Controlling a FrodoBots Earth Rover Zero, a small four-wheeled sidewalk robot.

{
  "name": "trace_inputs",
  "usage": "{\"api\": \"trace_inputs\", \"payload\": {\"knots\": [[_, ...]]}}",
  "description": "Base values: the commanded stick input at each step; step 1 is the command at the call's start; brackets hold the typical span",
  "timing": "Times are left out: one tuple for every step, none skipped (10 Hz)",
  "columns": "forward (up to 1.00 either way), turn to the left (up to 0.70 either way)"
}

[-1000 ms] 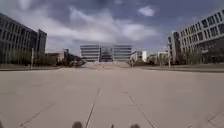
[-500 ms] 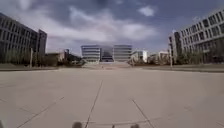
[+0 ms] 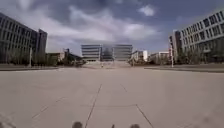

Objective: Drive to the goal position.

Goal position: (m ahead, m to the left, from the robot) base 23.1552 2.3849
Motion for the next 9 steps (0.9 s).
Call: {"api": "trace_inputs", "payload": {"knots": [[0.7, -0.01], [0.7, -0.01], [0.7, -0.01], [0.7, -0.01], [0.7, -0.01], [0.7, -0.01], [0.7, -0.01], [0.7, -0.01], [0.7, -0.01]]}}
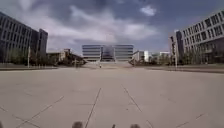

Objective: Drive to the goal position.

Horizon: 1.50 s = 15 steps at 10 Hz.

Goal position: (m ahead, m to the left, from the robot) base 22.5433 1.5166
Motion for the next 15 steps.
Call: {"api": "trace_inputs", "payload": {"knots": [[0.7, -0.01], [0.7, -0.01], [0.7, -0.01], [0.7, -0.01], [0.7, -0.01], [0.7, -0.01], [0.7, -0.01], [0.7, -0.01], [0.7, -0.01], [0.7, -0.01], [0.7, -0.01], [0.7, -0.01], [0.7, -0.01], [0.7, -0.01], [0.7, -0.01]]}}
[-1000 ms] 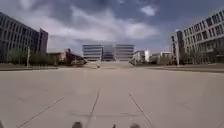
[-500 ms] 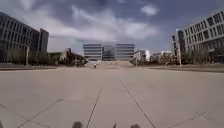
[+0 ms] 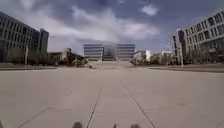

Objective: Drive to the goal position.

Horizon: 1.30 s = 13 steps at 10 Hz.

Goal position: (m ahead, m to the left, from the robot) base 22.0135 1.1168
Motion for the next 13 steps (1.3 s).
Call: {"api": "trace_inputs", "payload": {"knots": [[0.7, -0.01], [0.7, -0.01], [0.7, -0.01], [0.7, -0.01], [0.7, -0.01], [0.7, -0.01], [0.7, -0.01], [0.7, -0.01], [0.7, -0.01], [0.7, -0.01], [0.7, -0.01], [0.7, -0.01], [0.7, -0.01]]}}
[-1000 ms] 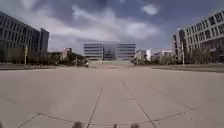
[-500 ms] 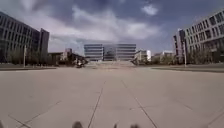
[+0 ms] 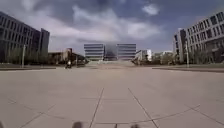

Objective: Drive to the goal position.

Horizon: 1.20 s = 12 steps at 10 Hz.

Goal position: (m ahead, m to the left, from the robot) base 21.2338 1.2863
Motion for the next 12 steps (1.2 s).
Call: {"api": "trace_inputs", "payload": {"knots": [[0.7, -0.01], [0.7, -0.03], [0.7, -0.07], [0.7, -0.11], [0.7, -0.07], [0.7, -0.01], [0.7, -0.01], [0.7, -0.01], [0.7, -0.01], [0.7, -0.01], [0.7, -0.01], [0.7, -0.01]]}}
